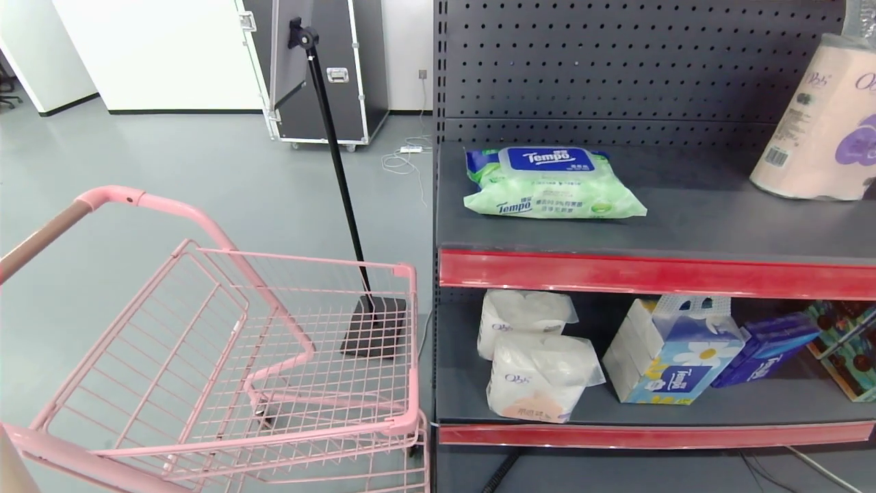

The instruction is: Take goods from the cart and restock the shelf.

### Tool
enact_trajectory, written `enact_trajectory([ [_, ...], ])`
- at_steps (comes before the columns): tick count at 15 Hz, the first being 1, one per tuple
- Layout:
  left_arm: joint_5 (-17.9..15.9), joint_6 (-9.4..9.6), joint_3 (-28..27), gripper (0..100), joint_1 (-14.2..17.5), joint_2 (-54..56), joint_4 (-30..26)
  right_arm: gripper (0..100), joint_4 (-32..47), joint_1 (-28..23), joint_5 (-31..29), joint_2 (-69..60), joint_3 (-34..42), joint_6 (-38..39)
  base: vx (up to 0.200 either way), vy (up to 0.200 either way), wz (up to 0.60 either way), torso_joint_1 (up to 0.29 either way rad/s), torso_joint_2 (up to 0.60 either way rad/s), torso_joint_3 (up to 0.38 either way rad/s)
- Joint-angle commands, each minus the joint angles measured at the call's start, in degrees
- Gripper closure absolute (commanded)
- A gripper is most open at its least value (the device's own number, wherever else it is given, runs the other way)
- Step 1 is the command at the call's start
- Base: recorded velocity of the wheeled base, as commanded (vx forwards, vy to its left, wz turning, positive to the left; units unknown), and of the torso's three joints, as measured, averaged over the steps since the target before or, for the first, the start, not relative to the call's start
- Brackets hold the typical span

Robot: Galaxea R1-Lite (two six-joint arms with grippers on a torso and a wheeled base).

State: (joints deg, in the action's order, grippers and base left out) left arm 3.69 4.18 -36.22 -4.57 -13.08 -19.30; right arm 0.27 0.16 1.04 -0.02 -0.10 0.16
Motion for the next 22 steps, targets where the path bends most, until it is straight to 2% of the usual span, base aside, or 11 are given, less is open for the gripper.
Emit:
enact_trajectory([
  [1, 0.2, 0.13, -0.1, 100, 0.0, -0.3, 0.0, 0, 0.0, 0.0, 0.0, 0.0, 0.0, -0.1, 0.000, 0.000, 0.00, 0.168, -0.53, -0.369],
  [7, -0.4, 1.18, -0.1, 100, -0.5, -0.8, -0.2, 0, 0.0, 0.0, 0.0, 0.0, 0.0, 0.0, 0.000, 0.000, 0.00, 0.198, -0.57, -0.378],
  [9, 0.0, 1.27, -0.3, 100, -3.2, -0.8, -0.2, 0, 0.0, 0.0, 0.0, 0.0, 0.0, 0.0, 0.000, 0.000, 0.00, 0.224, -0.60, -0.366],
  [10, 0.1, 1.97, -0.3, 100, -3.6, -0.9, -0.2, 0, 0.0, 0.0, 0.0, 0.0, 0.0, 0.0, 0.000, 0.000, 0.00, 0.198, -0.49, -0.290],
  [11, 0.2, 4.17, -0.3, 100, -3.6, -1.5, -0.1, 0, 0.0, 0.0, 0.0, 0.0, 0.0, 0.0, 0.000, 0.000, 0.00, 0.178, -0.44, -0.261],
  [12, 0.2, 5.22, -0.3, 100, -3.6, -2.0, 0.0, 0, 0.0, 0.0, 0.0, 0.0, 0.0, 0.0, 0.000, 0.000, 0.00, 0.168, -0.41, -0.251],
  [14, 0.3, 6.19, -0.3, 100, -3.6, -2.6, 0.0, 0, 0.0, 0.0, 0.1, 0.0, 0.0, 0.0, 0.000, 0.000, 0.00, 0.114, -0.28, -0.161],
  [19, 1.1, 6.28, -0.3, 100, -3.6, -2.9, 0.0, 0, 0.0, 0.0, 0.2, 0.0, 0.0, 0.0, 0.000, 0.000, 0.00, 0.000, 0.00, 0.000],
  [22, 1.2, 6.28, -0.3, 100, -3.6, -3.0, 0.0, 0, 0.0, 0.0, 0.2, 0.0, 0.0, 0.0, 0.000, -0.200, 0.00, 0.002, 0.00, 0.004],
])
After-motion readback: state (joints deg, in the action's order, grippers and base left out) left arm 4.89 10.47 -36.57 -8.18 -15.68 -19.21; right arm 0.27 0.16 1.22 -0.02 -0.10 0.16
